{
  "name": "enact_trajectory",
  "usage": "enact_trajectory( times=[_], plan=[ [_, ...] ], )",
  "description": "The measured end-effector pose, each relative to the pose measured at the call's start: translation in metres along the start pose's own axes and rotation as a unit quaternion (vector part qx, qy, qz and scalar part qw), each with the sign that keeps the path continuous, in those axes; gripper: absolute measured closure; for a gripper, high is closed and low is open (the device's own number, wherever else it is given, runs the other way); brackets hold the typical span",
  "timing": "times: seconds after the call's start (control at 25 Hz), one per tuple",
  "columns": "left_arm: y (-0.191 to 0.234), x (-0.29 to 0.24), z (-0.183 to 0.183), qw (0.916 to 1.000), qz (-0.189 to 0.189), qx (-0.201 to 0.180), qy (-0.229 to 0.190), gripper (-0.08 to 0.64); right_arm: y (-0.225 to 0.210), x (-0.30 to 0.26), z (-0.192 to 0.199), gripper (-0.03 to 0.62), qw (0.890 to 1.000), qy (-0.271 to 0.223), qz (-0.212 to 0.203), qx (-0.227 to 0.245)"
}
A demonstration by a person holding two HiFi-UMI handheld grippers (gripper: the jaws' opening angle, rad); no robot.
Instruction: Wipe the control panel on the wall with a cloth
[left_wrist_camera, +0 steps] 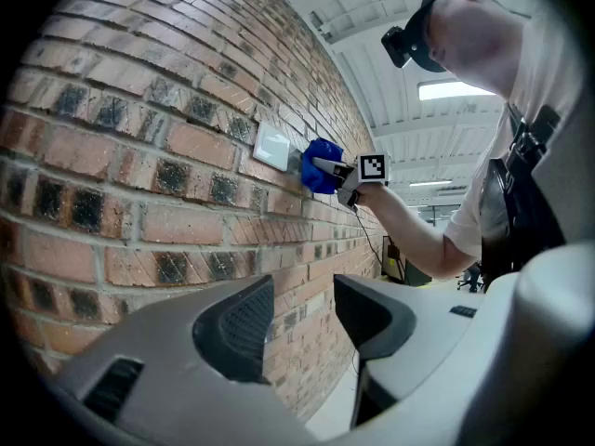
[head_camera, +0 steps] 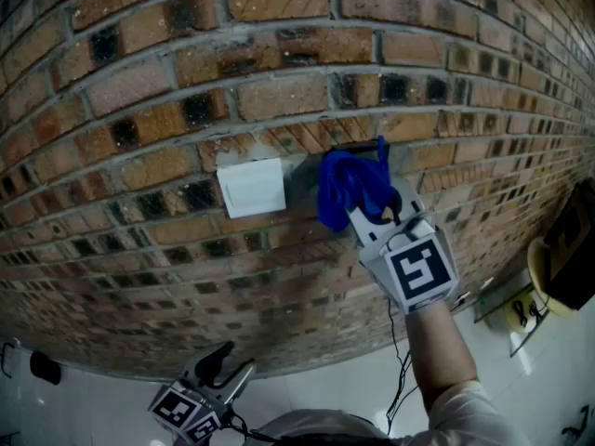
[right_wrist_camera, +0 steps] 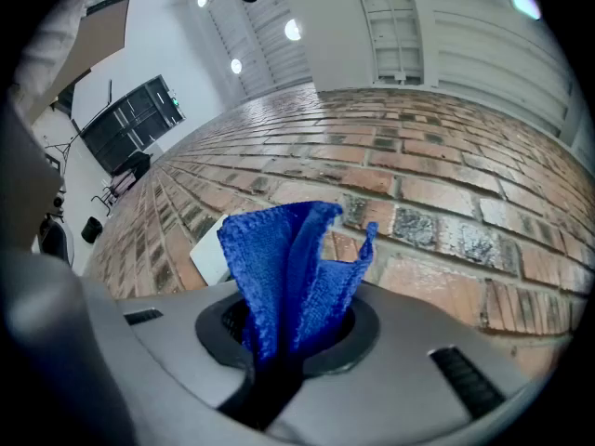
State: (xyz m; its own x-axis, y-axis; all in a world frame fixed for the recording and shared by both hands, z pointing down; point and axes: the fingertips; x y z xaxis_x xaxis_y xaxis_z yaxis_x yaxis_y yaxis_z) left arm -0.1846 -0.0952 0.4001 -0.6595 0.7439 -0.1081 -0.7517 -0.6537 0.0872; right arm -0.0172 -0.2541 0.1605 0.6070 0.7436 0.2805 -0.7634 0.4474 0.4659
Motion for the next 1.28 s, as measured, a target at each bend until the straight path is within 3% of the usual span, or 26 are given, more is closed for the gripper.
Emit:
enact_trajectory(
  times=[0.36, 0.52, 0.68, 0.96, 1.12, 1.28],
  plan=[
    [-0.004, -0.030, -0.008, 0.9999, 0.007, -0.012, -0.006, 0.354, -0.106, 0.053, 0.047, 0.503, 0.995, 0.039, 0.090, 0.020],
    [-0.008, -0.032, -0.007, 0.9999, 0.010, -0.008, -0.002, 0.354, -0.128, 0.060, 0.071, 0.501, 0.993, 0.054, 0.101, 0.007],
    [-0.008, -0.029, -0.005, 0.9999, 0.008, -0.005, -0.004, 0.354, -0.101, 0.066, 0.041, 0.503, 0.996, 0.028, 0.084, 0.008],
    [-0.008, -0.023, 0.003, 0.9999, 0.010, -0.005, 0.001, 0.354, 0.004, 0.024, -0.007, 0.503, 0.999, -0.011, -0.025, 0.030],
    [-0.009, -0.018, 0.006, 1.0000, 0.006, -0.004, 0.002, 0.354, 0.019, -0.005, -0.015, 0.503, 0.999, -0.014, -0.033, 0.029],
    [-0.012, -0.016, -0.002, 0.9998, -0.003, 0.010, -0.017, 0.354, -0.003, -0.006, -0.016, 0.503, 0.999, -0.023, -0.012, 0.023]
  ],
)
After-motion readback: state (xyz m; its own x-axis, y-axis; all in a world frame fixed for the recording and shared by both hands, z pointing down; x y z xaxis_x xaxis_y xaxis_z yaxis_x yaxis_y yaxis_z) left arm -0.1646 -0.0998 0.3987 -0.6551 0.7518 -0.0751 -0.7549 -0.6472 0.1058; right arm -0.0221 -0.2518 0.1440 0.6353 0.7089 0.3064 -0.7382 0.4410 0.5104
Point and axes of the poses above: the fingertips, and each gripper's own axes: x backward along the fingers, y to its left, z out of its underside, and after that the axes turned 1 degree about -y, right-handed
